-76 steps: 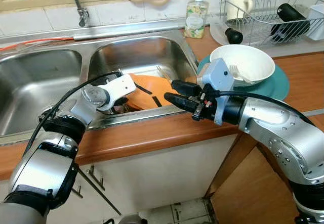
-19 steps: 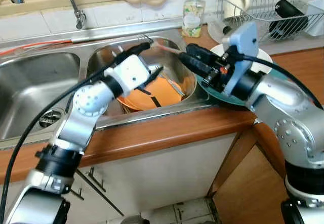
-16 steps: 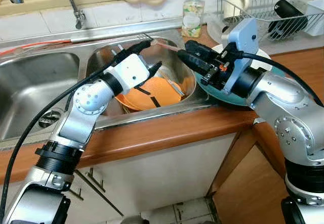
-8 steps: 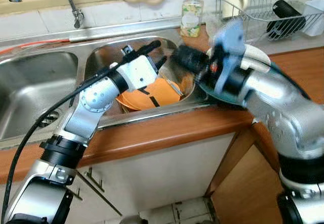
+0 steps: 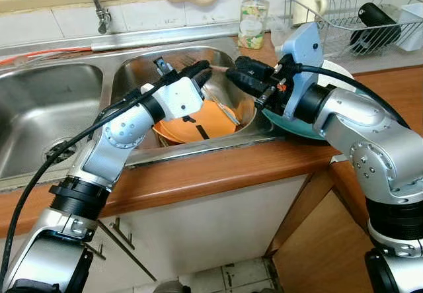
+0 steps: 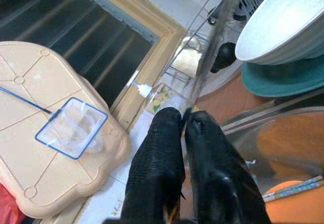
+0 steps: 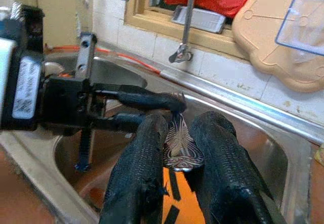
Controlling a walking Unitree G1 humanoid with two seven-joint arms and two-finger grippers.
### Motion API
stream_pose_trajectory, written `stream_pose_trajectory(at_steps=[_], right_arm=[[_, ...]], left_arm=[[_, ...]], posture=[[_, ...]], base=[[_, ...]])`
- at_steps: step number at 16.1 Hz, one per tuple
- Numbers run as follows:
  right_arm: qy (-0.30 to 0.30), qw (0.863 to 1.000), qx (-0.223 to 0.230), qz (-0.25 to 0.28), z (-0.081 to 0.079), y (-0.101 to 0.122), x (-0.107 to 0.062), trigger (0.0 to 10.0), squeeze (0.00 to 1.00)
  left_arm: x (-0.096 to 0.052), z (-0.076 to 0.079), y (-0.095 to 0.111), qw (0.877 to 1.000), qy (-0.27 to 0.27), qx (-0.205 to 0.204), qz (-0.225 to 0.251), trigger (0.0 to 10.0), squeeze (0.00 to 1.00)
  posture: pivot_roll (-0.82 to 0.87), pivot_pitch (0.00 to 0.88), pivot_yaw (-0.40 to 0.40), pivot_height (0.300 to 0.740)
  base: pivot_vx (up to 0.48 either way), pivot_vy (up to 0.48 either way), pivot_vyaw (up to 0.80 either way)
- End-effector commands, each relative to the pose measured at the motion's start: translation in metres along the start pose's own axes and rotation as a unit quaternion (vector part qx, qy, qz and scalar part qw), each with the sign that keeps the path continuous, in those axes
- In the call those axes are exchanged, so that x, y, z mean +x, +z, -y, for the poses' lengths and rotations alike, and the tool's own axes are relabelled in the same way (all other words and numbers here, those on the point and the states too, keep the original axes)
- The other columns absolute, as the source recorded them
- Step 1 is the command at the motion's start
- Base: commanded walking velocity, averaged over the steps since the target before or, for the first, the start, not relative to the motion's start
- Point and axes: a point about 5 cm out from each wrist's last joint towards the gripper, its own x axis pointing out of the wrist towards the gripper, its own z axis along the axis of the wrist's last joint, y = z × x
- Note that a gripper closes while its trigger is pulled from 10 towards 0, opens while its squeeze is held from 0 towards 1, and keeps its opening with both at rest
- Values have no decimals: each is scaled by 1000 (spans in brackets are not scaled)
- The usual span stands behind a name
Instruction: Kitchen organization
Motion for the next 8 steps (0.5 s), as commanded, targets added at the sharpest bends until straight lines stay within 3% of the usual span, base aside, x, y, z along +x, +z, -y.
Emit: stream_pose_trajectory(at_steps=[1, 6, 7, 8], right_arm=[[50, 999, -5, 11, -15, 6, 3, 0, 0], [56, 998, -10, 10, -15, 7, 3, 0, 0], [52, 999, -10, 8, -14, 7, 3, 0, 0], [49, 999, -11, 6, -13, 6, 3, 0, 0]], left_arm=[[4, -3, 2, 1000, -4, 13, 3, 0, 0], [5, 6, -1, 999, -30, 32, -3, 0, 0], [4, 5, -2, 999, -23, 27, -8, 9020, 0], [4, 5, -3, 999, -21, 25, -10, 10000, 0]], posture=[[-6, 0, 39, 740], [-5, 0, 38, 740], [-5, 0, 38, 740], [-5, 0, 38, 740]], base=[[0, 0, 0], [0, 0, 0], [0, 0, 0], [0, 0, 0]])
